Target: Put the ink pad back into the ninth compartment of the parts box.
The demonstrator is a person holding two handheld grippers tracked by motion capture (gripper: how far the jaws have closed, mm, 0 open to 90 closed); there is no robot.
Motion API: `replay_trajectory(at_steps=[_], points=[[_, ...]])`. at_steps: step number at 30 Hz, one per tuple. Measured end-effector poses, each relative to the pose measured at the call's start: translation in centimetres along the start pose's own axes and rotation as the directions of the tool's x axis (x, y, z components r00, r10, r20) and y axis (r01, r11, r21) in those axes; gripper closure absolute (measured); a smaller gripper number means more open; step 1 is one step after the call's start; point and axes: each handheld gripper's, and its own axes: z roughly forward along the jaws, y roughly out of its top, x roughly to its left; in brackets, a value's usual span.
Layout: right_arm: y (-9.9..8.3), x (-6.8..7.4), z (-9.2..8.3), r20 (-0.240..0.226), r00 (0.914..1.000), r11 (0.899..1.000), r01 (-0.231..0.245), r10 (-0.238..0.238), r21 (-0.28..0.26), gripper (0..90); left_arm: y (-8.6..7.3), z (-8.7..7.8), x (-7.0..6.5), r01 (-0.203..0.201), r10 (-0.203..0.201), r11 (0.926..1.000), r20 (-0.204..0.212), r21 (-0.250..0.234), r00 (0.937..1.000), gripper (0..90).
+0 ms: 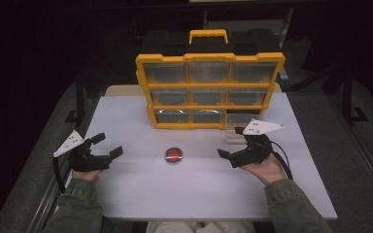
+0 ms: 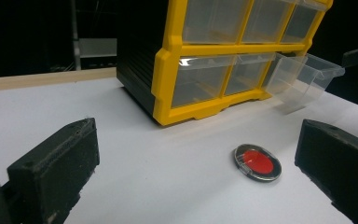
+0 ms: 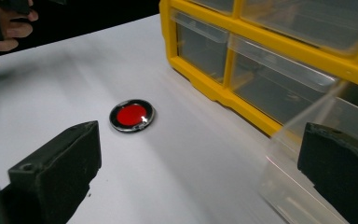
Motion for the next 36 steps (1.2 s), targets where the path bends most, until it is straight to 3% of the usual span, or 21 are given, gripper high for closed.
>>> replay_trajectory(at_steps=[19,36], points=[[1.9,1.7,3.6,-0.073,0.9962,0.998,0.052,-0.049,0.037,0.0,0.0,0.0,0.0,0.002,-0.002,1.0000,0.001,-0.004,1.0000,0.0],[2.7,2.6,6.5,-0.125,0.9906,0.995,0.066,-0.055,0.080,0.0,0.0,0.0,0.1,0.003,-0.003,1.0000,0.005,-0.005,1.0000,0.0]])
